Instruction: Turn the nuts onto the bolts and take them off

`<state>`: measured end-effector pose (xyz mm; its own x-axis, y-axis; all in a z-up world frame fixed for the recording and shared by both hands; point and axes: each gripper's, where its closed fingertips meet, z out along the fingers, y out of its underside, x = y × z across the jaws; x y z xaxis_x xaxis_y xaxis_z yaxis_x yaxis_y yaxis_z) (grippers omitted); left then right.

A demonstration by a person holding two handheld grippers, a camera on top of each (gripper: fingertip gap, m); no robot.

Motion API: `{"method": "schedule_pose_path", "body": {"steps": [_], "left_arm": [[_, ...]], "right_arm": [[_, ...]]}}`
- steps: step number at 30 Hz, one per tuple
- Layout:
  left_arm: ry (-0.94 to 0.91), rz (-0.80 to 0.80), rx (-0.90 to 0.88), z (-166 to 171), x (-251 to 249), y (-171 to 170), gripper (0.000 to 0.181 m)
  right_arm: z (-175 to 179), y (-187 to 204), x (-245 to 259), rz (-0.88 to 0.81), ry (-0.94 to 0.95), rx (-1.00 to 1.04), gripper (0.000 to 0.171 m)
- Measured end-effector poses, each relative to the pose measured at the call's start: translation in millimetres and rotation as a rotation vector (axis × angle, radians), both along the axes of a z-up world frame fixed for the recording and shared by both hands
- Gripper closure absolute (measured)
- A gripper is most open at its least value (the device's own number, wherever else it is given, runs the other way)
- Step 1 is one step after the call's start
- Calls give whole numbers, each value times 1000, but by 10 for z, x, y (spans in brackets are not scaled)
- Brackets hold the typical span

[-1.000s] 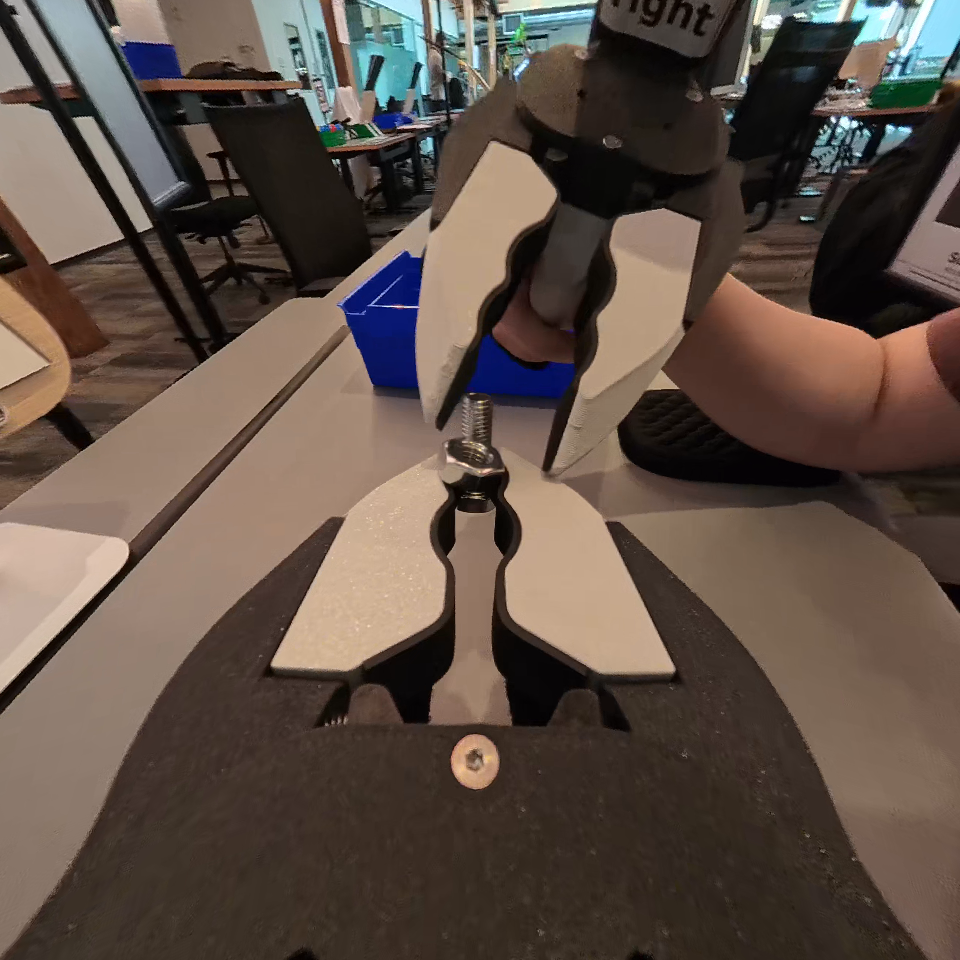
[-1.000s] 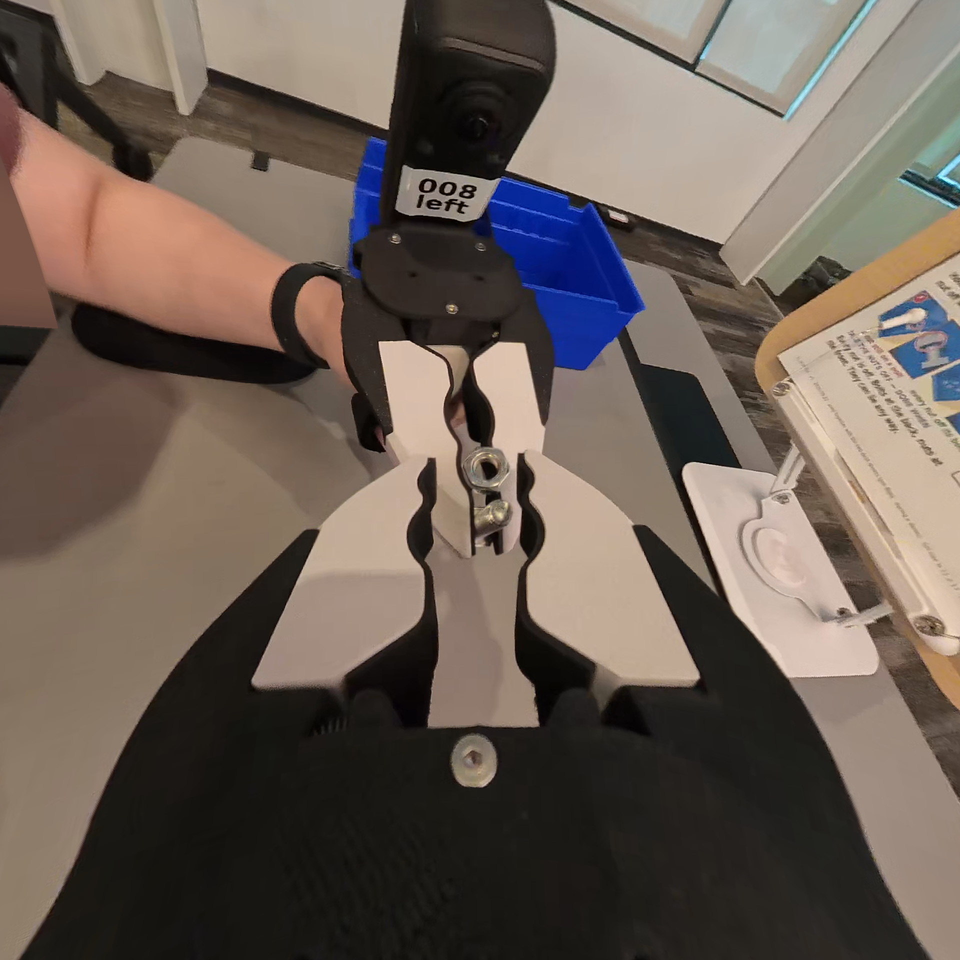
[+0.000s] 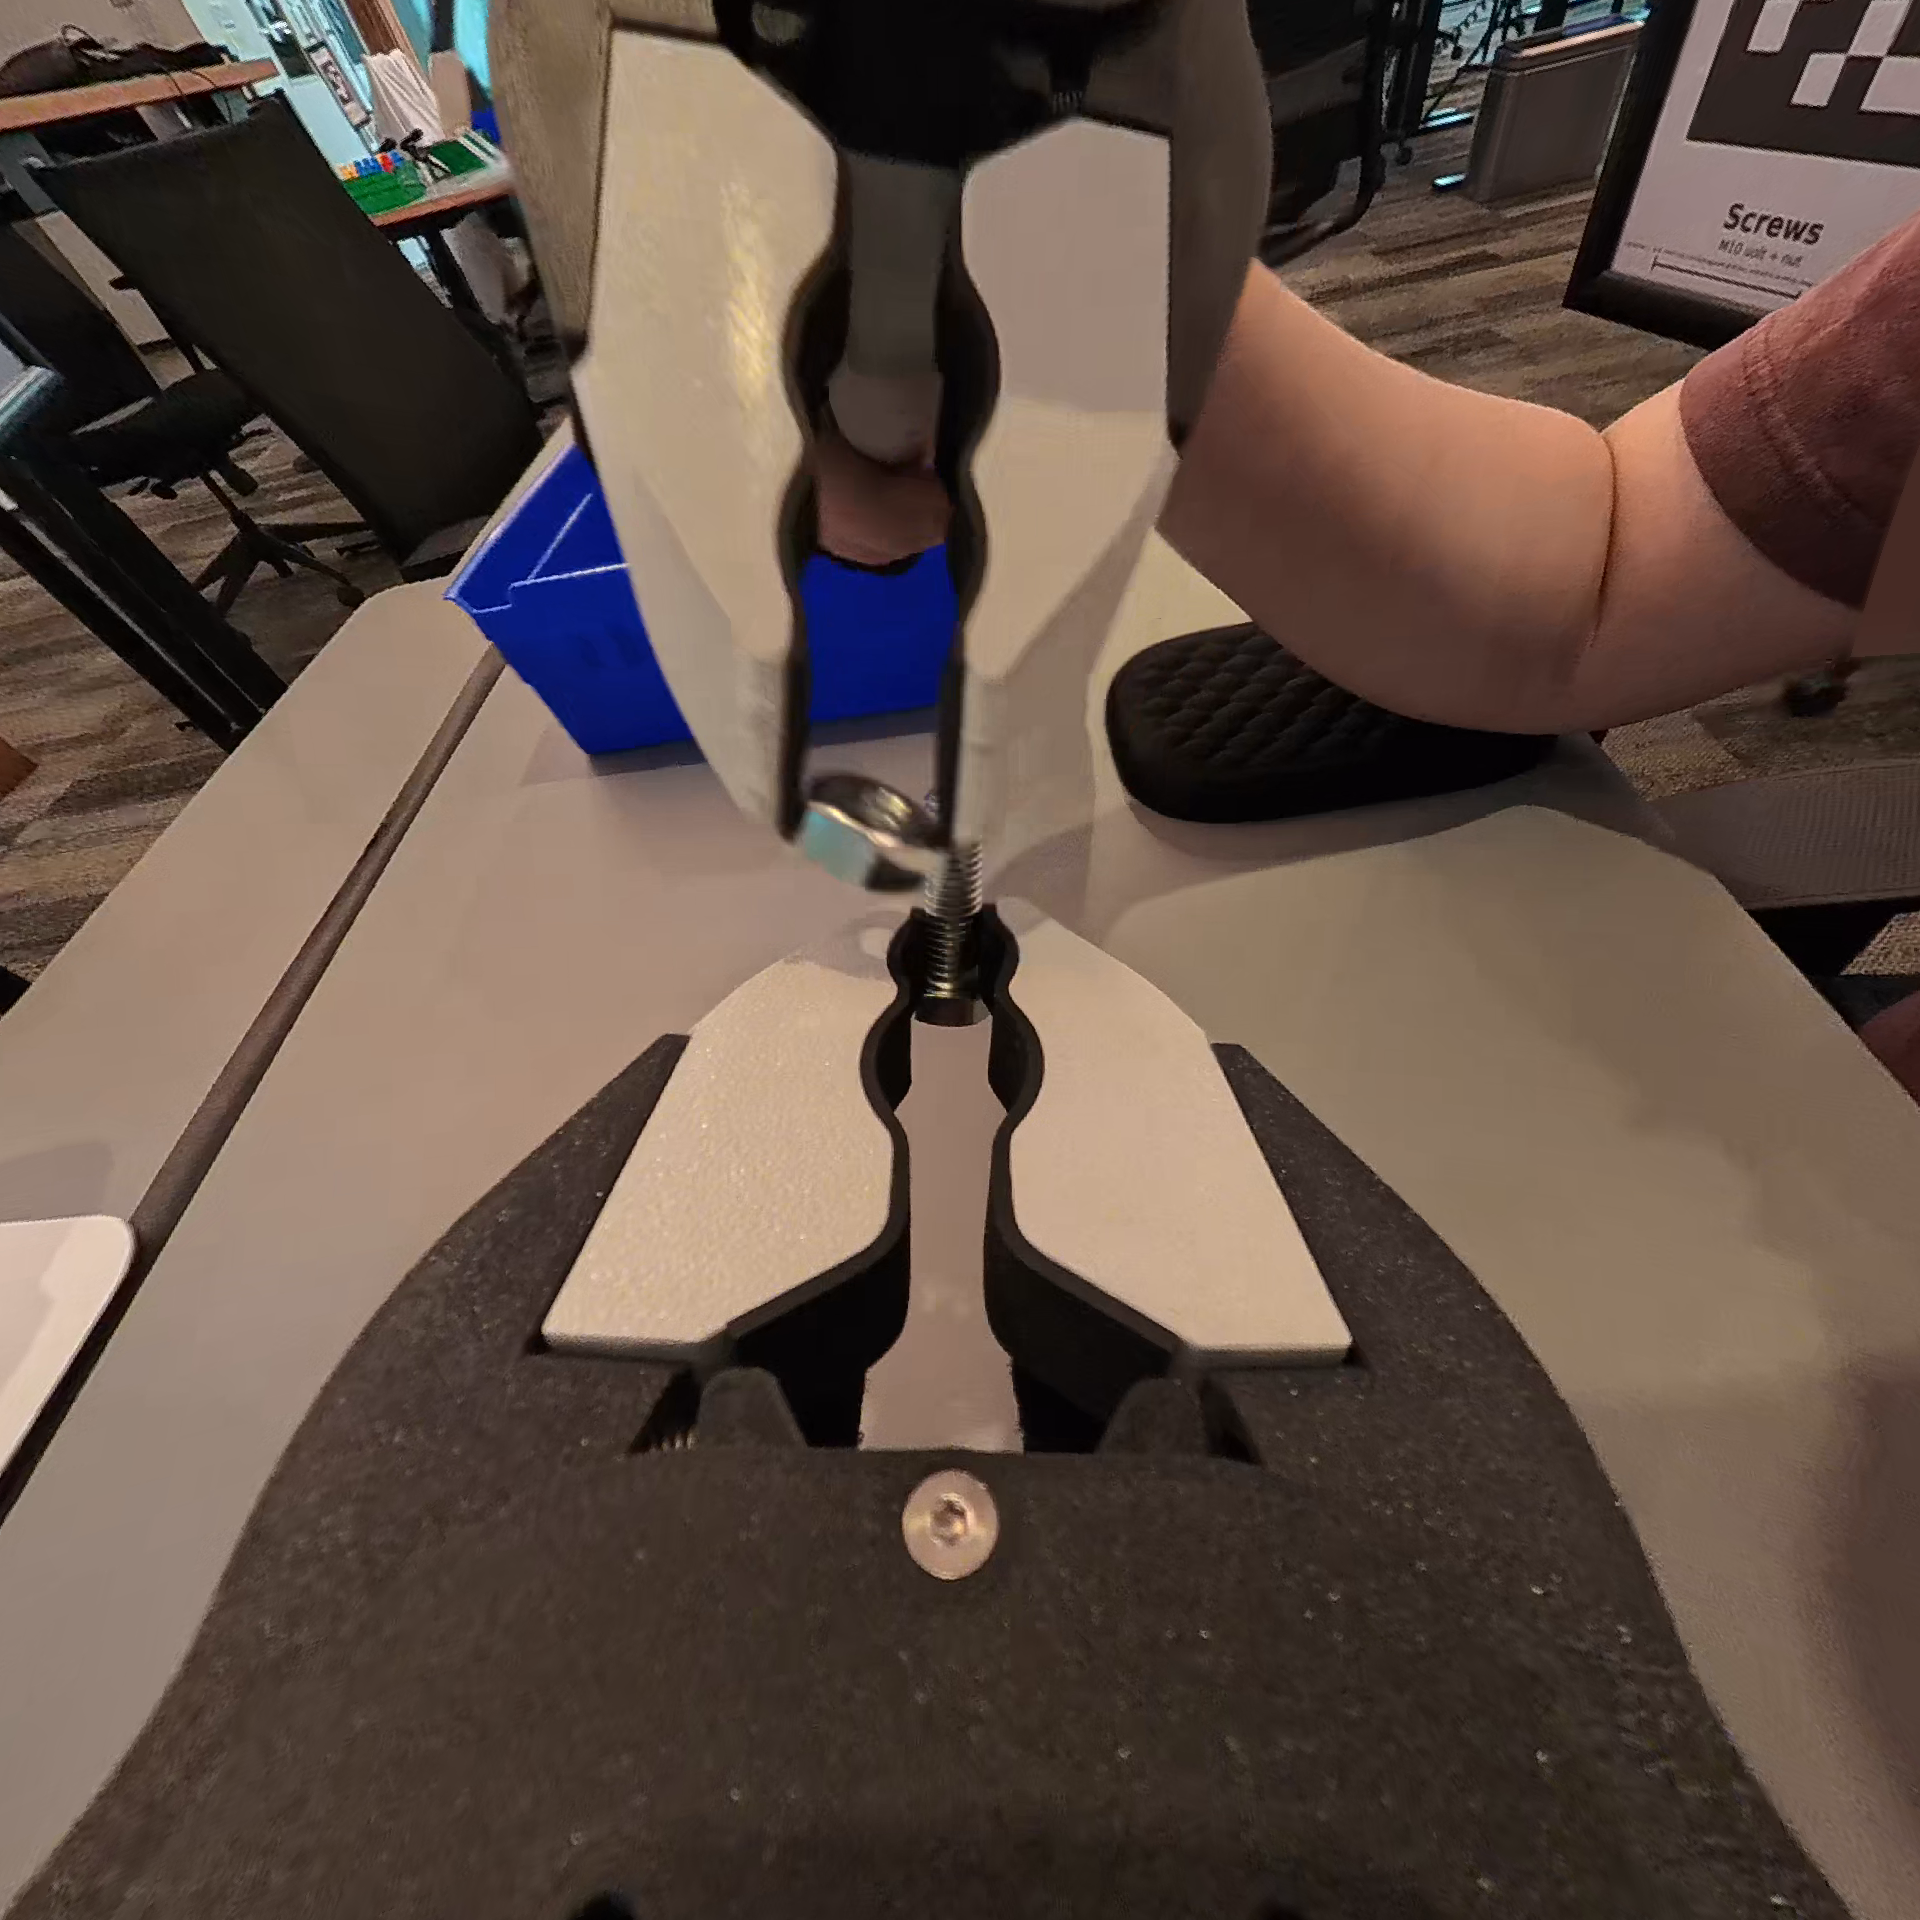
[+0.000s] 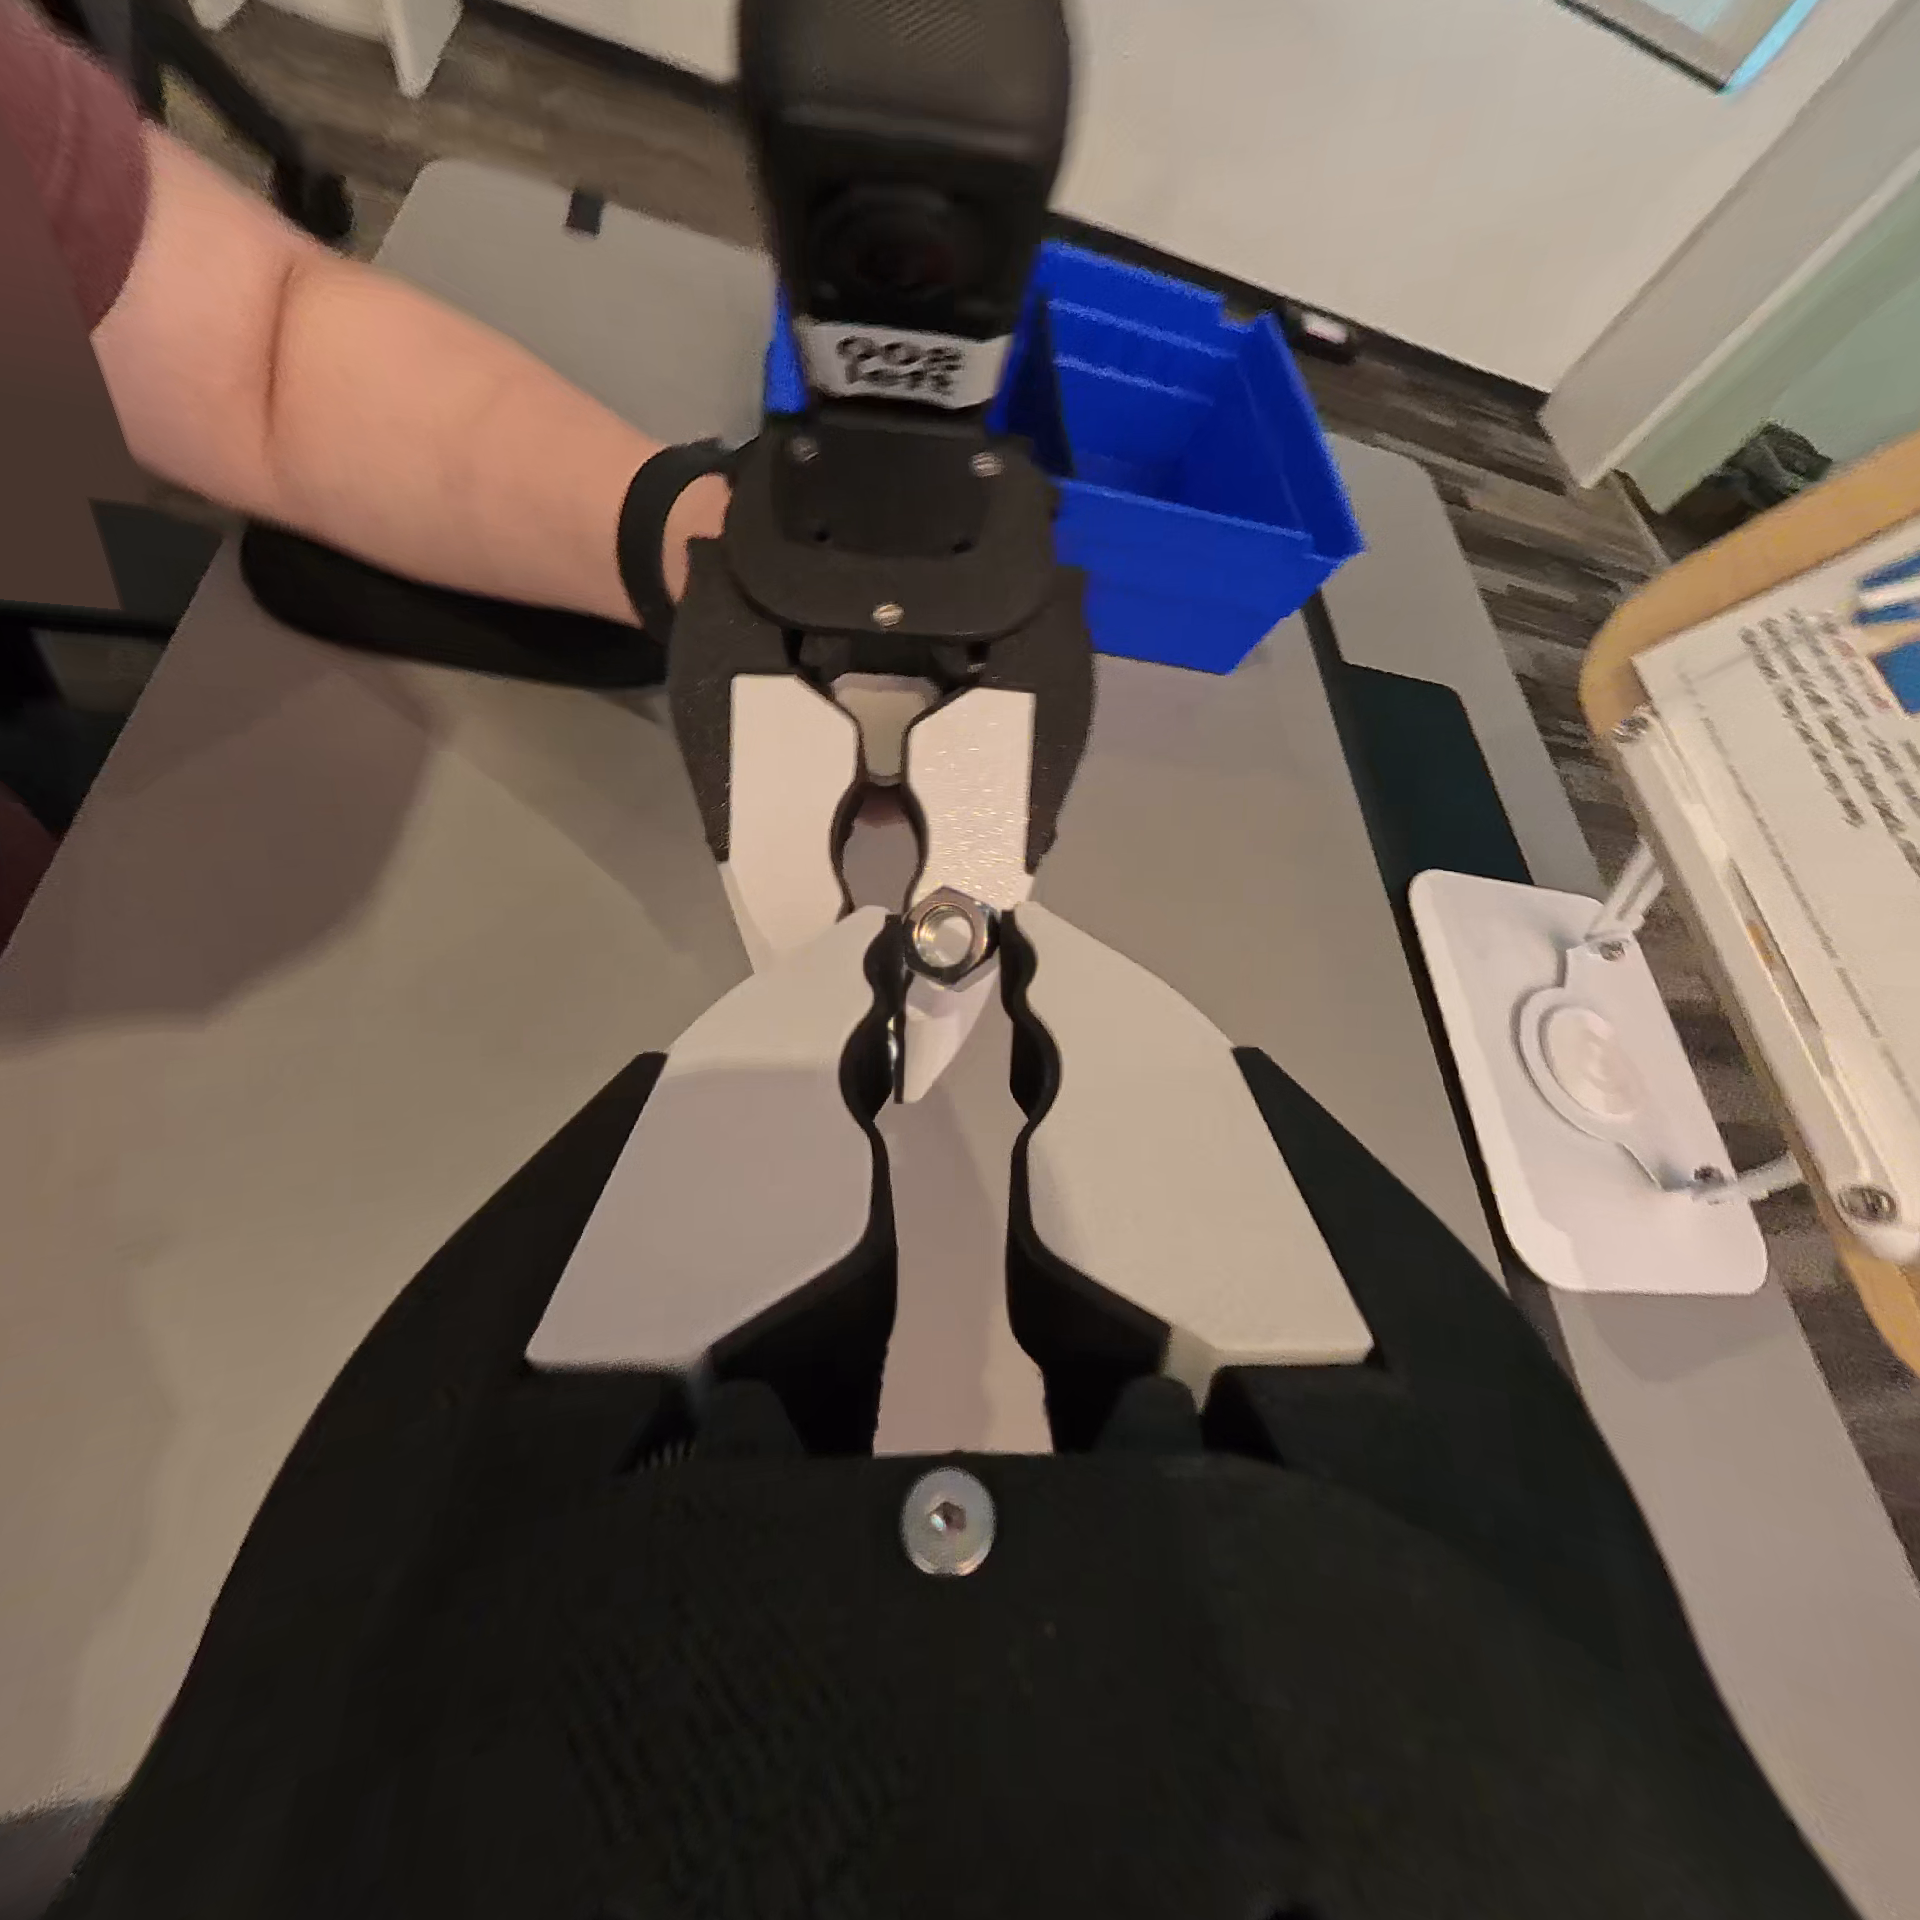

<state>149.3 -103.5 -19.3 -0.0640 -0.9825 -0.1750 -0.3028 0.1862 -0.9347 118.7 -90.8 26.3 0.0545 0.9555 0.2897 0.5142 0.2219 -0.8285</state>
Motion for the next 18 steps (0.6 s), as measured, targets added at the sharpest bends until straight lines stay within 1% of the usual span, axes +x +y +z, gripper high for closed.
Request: {"method": "schedule_pose_path", "body": {"steps": [3, 6, 8, 14, 18], "left_arm": [[-18, 79, -4, 25, -36, 151, 172], [-47, 153, -36, 67, -85, 298, 172], [-54, 177, -38, 76, -106, 344, 172], [-55, 146, -12, 102, -95, 282, 172], [-40, 93, 9, 95, -87, 189, 172]], "right_arm": [[117, 141, 87, -85, 82, -84, 153], [132, 157, 123, -92, 112, -169, 153], [95, 181, 131, -103, 99, -175, 153], [-2, 141, 113, -62, 69, -211, 153], [-41, 0, 116, 28, 60, -276, 153]]}}
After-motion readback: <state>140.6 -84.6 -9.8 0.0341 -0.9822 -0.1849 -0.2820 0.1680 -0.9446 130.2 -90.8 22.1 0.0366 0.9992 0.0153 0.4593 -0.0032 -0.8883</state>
